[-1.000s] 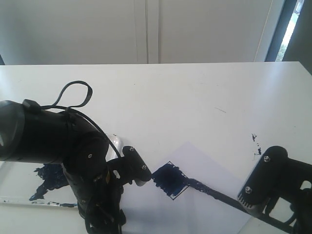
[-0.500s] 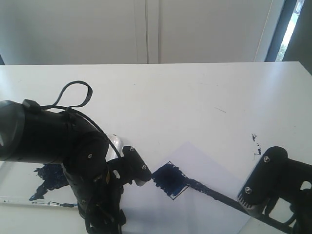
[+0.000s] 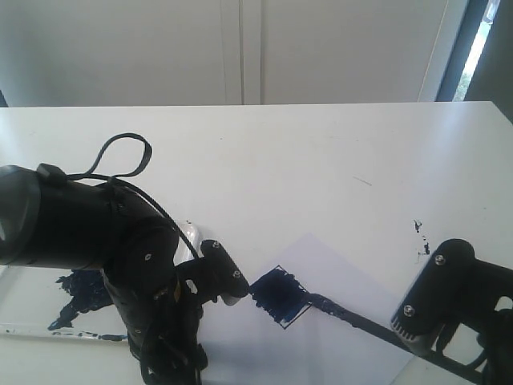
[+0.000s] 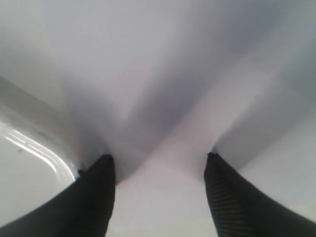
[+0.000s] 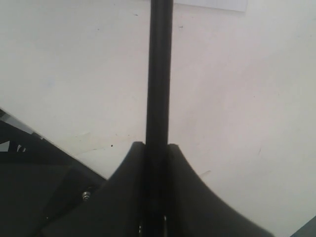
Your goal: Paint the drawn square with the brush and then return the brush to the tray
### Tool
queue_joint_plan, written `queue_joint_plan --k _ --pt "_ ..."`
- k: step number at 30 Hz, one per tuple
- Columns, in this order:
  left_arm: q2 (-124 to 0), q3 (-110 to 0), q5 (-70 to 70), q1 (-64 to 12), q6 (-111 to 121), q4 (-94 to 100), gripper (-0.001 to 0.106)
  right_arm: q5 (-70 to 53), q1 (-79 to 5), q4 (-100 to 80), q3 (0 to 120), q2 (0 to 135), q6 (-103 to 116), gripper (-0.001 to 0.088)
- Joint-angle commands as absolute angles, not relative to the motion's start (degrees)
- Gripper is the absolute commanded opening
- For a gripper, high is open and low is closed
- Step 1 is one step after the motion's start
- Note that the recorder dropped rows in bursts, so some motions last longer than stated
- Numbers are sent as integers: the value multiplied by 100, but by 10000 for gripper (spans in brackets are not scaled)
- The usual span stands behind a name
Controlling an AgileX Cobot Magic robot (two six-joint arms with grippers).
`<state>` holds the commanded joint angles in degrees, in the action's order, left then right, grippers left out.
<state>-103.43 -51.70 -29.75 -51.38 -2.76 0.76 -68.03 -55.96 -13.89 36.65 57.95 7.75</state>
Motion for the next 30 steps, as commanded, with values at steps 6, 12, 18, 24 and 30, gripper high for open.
queue_joint_plan --k 6,12,18,24,30 --pt "-10343 -5170 -2961 -4966 -132 85 600 -6845 -5596 -1422 3665 5654 787 0" --pt "-10343 -5170 -2969 -4924 -153 85 585 -6845 -5596 -1358 3665 5645 787 0" --pt "-10343 -5170 -3007 -4924 -153 85 560 -6709 -5596 -1340 3665 5645 775 0" --pt "-10343 -5170 -3037 -4924 -153 85 560 -6725 -5596 -1226 3665 5645 726 0" --pt "-10343 -5170 -3037 -4924 -153 85 560 -6664 -5596 -1239 3665 5674 726 0"
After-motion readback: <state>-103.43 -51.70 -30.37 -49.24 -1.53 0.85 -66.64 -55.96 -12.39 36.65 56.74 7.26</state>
